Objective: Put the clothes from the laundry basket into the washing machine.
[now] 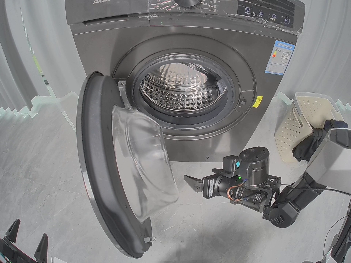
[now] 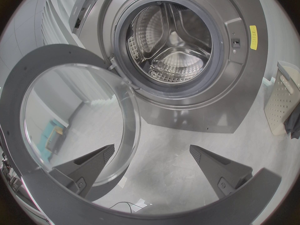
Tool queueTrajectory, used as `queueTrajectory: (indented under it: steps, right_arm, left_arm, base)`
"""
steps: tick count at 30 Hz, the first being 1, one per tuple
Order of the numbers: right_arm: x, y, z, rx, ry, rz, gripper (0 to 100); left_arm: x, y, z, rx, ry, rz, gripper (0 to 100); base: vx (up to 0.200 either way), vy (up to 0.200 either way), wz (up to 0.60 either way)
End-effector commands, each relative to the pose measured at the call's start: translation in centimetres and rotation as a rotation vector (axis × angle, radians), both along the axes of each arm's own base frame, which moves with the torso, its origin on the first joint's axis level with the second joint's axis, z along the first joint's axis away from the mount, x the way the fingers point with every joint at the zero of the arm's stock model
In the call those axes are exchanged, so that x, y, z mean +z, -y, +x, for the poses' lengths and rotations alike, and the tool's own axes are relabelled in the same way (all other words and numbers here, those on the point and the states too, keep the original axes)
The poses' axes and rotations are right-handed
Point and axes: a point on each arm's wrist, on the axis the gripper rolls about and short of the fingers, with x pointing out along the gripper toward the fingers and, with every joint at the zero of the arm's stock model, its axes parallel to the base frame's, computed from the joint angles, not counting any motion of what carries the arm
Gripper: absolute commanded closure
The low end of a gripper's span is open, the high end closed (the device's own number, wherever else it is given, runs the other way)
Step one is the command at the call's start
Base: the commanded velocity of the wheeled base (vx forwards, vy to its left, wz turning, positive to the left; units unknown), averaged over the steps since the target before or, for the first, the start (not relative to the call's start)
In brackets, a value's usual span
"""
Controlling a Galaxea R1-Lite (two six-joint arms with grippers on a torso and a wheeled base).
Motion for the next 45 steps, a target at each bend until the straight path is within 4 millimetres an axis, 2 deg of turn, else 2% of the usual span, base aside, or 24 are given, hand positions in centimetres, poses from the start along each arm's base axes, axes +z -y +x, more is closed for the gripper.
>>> queueTrajectory:
  steps: [1,6,7,13,20,23,27,31,32,33,36,40,45]
  right_arm:
    - [-1.6,-0.9,0.0,0.019,-0.029,-0.025,0]
    - [-1.7,-2.1,-0.6,0.054,-0.025,-0.023,0]
    - [-1.4,-2.9,-0.9,0.076,-0.009,-0.006,0]
    - [-0.7,-4.1,-1.7,0.117,0.033,0.038,0]
    - [-0.1,-3.8,-0.9,0.106,0.057,0.063,0]
    - [0.2,-3.7,0.1,0.091,0.064,0.069,0]
    - [-1.1,-4.6,1.4,0.084,0.061,0.061,0]
    - [-1.8,-5.7,1.8,0.1,0.062,0.062,0]
    - [-1.8,-5.7,1.8,0.1,0.062,0.062,0]
    - [-2.1,-6.9,1.6,0.121,0.066,0.069,0]
    - [-2.1,-8.2,1.2,0.151,0.076,0.081,0]
    - [-2.8,-9.3,1.1,0.164,0.081,0.089,0]
    - [-2.6,-10.3,1.1,0.173,0.102,0.114,0]
  left_arm:
    - [-0.4,0.0,0.0,0.0,0.003,-0.001,0]
    - [-0.5,0.0,0.0,0.0,0.003,-0.001,0]
    - [-0.4,0.0,0.0,0.0,0.001,-0.001,0]
    - [-0.4,0.0,0.0,0.0,0.003,-0.001,0]
    - [-0.5,0.0,0.0,0.0,0.003,-0.001,0]
    - [-0.5,0.0,0.0,0.0,0.003,0.001,0]
    - [-0.4,0.0,0.0,0.0,0.001,0.001,0]
    - [-0.4,0.0,0.0,0.0,0.001,-0.001,0]
    - [-0.4,0.0,0.0,0.0,0.001,-0.001,0]
    - [-0.5,0.0,0.0,0.0,0.003,0.001,0]
    - [-0.4,0.0,0.0,0.0,0.001,0.001,0]
    - [-0.4,0.0,0.0,0.0,0.003,0.001,0]
    - [-0.4,0.0,0.0,0.0,0.001,-0.001,0]
  base:
    - [0.0,0.0,0.0]
    - [0.0,0.0,0.0]
    - [0.0,0.0,0.0]
    - [0.0,0.0,0.0]
    - [0.0,0.0,0.0]
    - [0.0,0.0,0.0]
    - [0.0,0.0,0.0]
    - [0.0,0.0,0.0]
    - [0.0,0.0,0.0]
    - [0.0,0.0,0.0]
    - [0.0,0.0,0.0]
    - [0.0,0.0,0.0]
    - [0.0,0.0,0.0]
